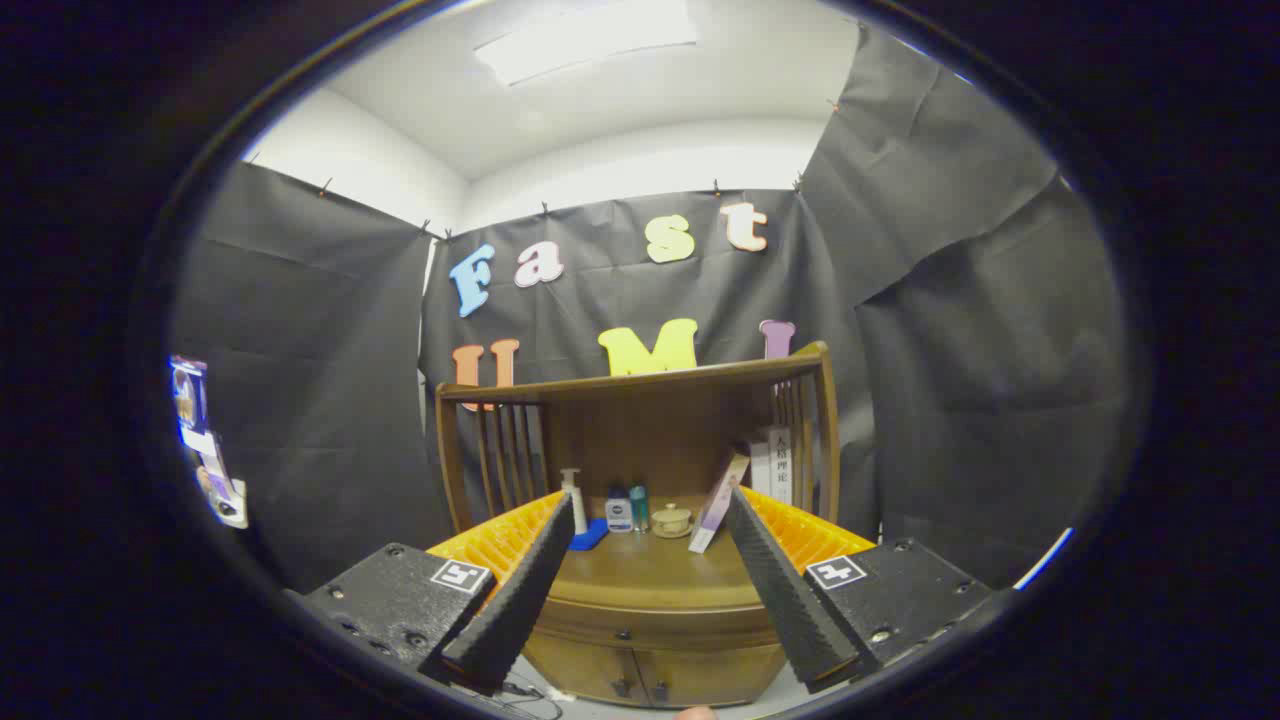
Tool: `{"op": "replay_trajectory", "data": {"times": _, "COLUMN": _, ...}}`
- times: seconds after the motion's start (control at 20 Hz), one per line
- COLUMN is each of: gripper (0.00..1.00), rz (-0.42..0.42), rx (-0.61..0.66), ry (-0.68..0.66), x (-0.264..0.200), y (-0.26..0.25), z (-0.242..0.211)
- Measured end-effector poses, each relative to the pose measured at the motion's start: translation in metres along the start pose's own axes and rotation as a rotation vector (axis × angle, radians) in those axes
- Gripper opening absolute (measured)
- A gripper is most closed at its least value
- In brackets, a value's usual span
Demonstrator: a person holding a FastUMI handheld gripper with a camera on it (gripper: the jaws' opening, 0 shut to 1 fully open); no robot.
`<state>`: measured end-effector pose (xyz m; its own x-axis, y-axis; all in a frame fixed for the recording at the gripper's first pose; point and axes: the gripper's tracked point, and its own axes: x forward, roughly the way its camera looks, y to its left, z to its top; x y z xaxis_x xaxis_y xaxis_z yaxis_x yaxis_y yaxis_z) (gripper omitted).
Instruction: Pull open the drawer, take out the items inside it, and place them on the countertop above the cabinet.
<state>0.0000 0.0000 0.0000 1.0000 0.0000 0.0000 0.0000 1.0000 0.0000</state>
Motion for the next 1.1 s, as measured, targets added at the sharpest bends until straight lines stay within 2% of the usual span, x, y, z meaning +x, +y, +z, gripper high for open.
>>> {"op": "replay_trajectory", "data": {"times": 0.15, "gripper": 1.00, "rz": -0.032, "rx": -0.020, "ry": 0.007, "x": 0.004, "y": 0.009, "z": -0.008}}
{"op": "replay_trajectory", "data": {"times": 0.35, "gripper": 1.00, "rz": -0.007, "rx": 0.005, "ry": 0.011, "x": 0.011, "y": 0.029, "z": -0.006}}
{"op": "replay_trajectory", "data": {"times": 0.65, "gripper": 1.00, "rz": 0.007, "rx": -0.037, "ry": 0.005, "x": 0.020, "y": 0.049, "z": -0.015}}
{"op": "replay_trajectory", "data": {"times": 0.85, "gripper": 1.00, "rz": 0.030, "rx": -0.001, "ry": 0.055, "x": 0.030, "y": 0.059, "z": -0.050}}
{"op": "replay_trajectory", "data": {"times": 1.1, "gripper": 1.00, "rz": 0.021, "rx": 0.012, "ry": 0.118, "x": 0.054, "y": 0.060, "z": -0.103}}
